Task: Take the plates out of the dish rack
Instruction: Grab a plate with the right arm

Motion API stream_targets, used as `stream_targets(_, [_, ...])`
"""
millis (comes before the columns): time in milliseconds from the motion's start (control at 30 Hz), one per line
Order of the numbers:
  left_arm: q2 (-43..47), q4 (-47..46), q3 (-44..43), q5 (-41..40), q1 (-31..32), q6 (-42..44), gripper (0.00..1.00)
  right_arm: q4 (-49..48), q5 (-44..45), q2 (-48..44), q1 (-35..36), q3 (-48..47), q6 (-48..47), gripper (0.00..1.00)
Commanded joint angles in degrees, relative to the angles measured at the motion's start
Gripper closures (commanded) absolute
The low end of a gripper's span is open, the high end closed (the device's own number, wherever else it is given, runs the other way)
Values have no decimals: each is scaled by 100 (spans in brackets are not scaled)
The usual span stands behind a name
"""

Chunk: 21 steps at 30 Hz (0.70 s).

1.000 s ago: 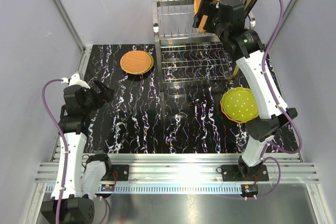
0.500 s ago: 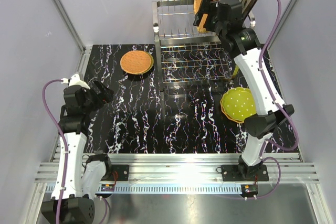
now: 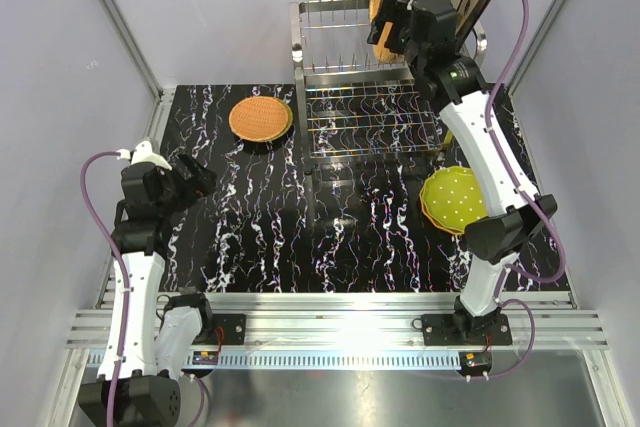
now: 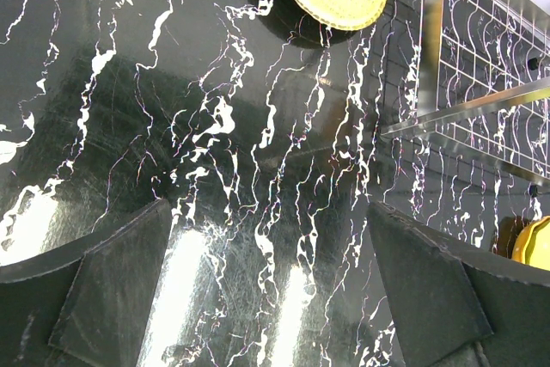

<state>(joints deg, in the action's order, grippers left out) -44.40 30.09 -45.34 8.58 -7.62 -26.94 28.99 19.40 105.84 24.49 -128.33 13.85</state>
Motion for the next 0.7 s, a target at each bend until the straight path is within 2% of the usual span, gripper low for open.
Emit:
stream_targets(0, [-25,-152,-124,-23,-38,101,1,-701,459,-152,-67,212,-321,12])
stream_targets(200, [-60,-108,-186,-49,-38,127,1,-1324,714,-169,-76,651,-655,16])
stream_targets(533, [-68,-12,-273,-84,-38,180,1,-1888,776,-222,-111,1012,-901,46])
stream_targets(667, [-69,6,-291,-76,-47,180,1,-2020,697,-292,-129,1143,-910,61])
